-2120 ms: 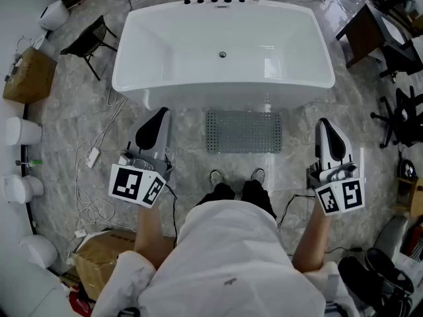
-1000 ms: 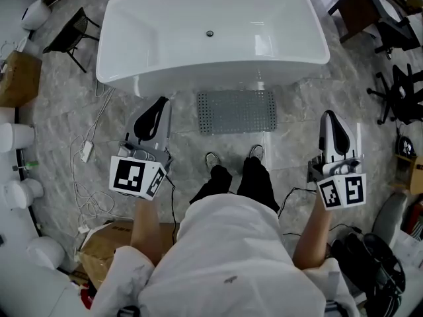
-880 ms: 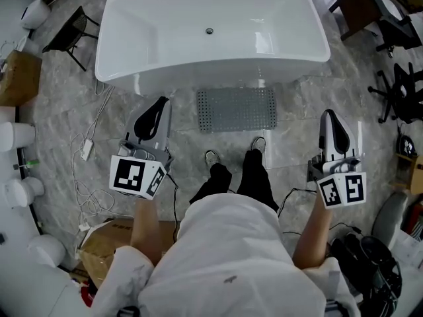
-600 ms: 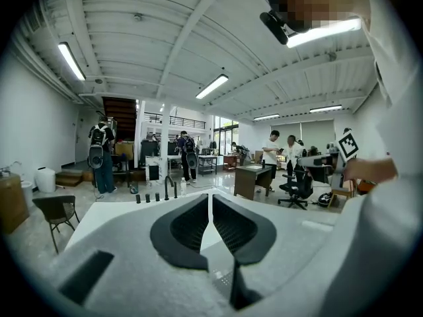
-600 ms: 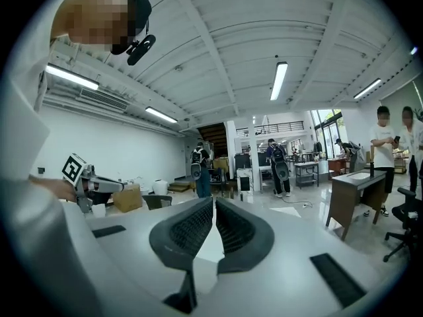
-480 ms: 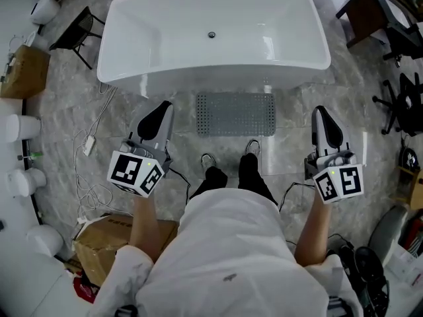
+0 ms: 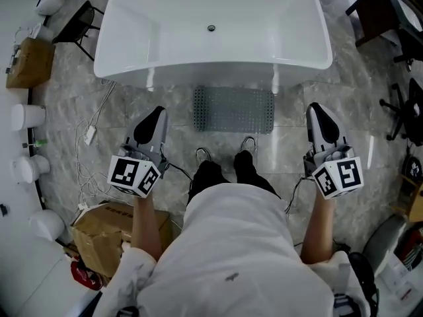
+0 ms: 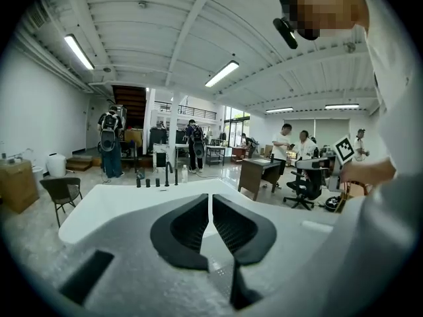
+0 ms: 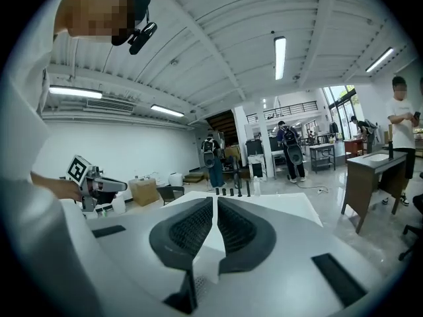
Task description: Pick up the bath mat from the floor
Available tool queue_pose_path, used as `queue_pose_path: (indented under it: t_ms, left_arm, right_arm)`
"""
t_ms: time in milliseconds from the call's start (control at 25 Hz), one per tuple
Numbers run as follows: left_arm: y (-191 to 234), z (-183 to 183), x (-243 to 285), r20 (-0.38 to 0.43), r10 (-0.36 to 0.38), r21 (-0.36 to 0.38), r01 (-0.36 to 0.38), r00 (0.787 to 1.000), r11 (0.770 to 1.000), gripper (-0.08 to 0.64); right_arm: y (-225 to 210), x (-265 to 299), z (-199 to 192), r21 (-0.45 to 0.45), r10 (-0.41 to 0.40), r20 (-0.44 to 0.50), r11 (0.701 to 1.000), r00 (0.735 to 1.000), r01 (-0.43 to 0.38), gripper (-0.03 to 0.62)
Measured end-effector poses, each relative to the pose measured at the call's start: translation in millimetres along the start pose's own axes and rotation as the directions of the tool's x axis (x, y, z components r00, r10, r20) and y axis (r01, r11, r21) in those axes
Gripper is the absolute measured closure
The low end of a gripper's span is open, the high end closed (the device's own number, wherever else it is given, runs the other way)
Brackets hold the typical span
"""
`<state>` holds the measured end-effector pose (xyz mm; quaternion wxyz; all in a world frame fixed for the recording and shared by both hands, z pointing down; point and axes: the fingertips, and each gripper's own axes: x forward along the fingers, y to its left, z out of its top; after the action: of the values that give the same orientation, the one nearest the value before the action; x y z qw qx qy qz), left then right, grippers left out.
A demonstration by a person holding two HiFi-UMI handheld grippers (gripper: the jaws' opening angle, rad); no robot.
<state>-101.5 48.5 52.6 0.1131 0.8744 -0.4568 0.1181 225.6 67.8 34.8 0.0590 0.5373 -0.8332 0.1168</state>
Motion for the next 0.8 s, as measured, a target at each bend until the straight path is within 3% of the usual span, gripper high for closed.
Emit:
queue_pose_path:
  t_ms: [240, 440, 680, 800]
  left_arm:
    - [-14.8, -14.4, 12.6, -0.049, 0.052, 0.003, -0.052, 0.997, 0.999, 0.546]
    - [-9.8, -37.6, 12.4, -0.1, 0.079, -0.009, -0.08, 0.992, 0.997, 0.547]
    - [10.3, -78.7, 24.6, -0.154, 0.047, -0.057, -0.056, 0.987, 0.997, 0.547]
    - [21.9, -107.5, 37.9, -0.192, 0.009, -0.037, -0.017, 0.981, 0.999, 0.548]
  right_arm:
    - [-18.2, 11.1, -23.7, 0.017, 0.079, -0.056, 0.997, 0.995, -0.078, 0.583]
    - [-23.5, 25.9, -65.1, 0.047, 0.09, -0.135, 0.995, 0.987, -0.085, 0.583]
    - [-20.0, 46.9, -120.0, 0.063, 0.075, -0.22, 0.996, 0.973, -0.063, 0.583]
    - [-17.5, 55.4, -151.8, 0.059, 0.047, -0.26, 0.998, 0.964, -0.033, 0.583]
